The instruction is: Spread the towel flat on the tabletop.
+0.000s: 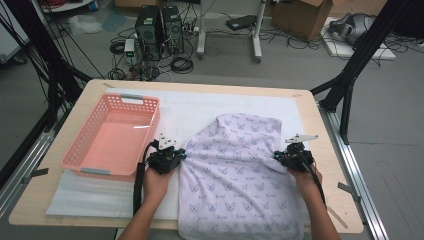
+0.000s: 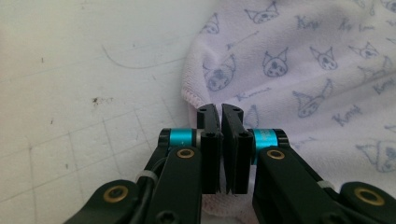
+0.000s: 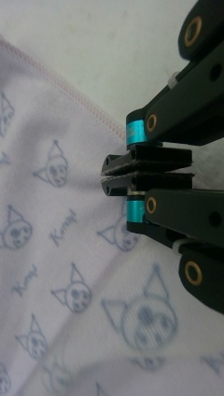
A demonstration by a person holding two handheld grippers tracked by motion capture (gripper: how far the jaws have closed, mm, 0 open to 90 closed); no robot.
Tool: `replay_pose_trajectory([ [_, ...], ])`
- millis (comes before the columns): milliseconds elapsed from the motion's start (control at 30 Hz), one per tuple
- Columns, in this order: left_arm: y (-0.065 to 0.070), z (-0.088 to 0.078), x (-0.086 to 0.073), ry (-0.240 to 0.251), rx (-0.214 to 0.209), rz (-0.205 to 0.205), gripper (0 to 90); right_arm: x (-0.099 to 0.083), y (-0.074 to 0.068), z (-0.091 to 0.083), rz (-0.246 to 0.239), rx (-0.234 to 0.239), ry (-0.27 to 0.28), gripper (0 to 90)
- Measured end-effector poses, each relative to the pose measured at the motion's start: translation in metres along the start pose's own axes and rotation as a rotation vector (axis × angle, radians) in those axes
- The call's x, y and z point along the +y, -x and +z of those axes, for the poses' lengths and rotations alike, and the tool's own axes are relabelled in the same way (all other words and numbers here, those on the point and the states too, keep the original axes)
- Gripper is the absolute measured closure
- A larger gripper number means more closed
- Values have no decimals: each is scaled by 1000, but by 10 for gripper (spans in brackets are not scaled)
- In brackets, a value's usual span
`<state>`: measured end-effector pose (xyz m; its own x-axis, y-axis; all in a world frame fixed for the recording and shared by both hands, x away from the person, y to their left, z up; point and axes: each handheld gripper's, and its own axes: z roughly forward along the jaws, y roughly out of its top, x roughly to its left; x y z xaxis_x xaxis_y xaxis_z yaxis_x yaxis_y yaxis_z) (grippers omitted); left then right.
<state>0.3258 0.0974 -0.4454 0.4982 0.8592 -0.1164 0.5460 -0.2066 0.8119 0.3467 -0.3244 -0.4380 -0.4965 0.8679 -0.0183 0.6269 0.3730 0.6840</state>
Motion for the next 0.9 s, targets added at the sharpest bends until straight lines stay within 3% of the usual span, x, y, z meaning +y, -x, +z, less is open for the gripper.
replay_pose_trajectory([
  [33,2,1,0,4,-1,1,835,1,3,1,-4,-36,7,887],
  [100,4,1,0,26,-16,-27,680,3,12,3,17,-83,34,888],
  [167,6,1,-1,29,-39,-50,533,4,23,1,55,-192,81,889],
  [233,8,2,-3,6,-78,-31,478,4,30,-5,128,-270,128,889],
  [267,9,1,-3,-1,-91,-25,465,4,35,-5,177,-254,135,887],
  [367,12,1,-6,-4,-143,-42,454,5,33,-6,147,-241,110,829],
  [467,18,6,-8,-33,-190,-33,435,5,30,-19,156,-211,175,718],
  [533,23,8,-7,-40,-191,-8,426,4,30,-30,168,-178,206,676],
  [567,25,9,-6,-46,-189,10,472,2,28,-35,171,-157,219,656],
  [600,27,9,-6,-48,-170,27,547,0,28,-39,169,-139,221,650],
  [667,29,10,-6,-60,-165,44,818,-4,26,-45,167,-99,222,619],
  [700,29,9,-5,-58,-150,38,843,-7,25,-47,169,-79,209,611],
  [767,22,5,-5,-42,-71,19,852,-15,22,-51,167,-46,202,595],
  [833,8,-5,-6,-2,2,-45,854,-23,17,-56,167,-22,197,590],
  [900,-3,-13,-8,5,32,-63,855,-31,13,-58,167,20,194,586],
])
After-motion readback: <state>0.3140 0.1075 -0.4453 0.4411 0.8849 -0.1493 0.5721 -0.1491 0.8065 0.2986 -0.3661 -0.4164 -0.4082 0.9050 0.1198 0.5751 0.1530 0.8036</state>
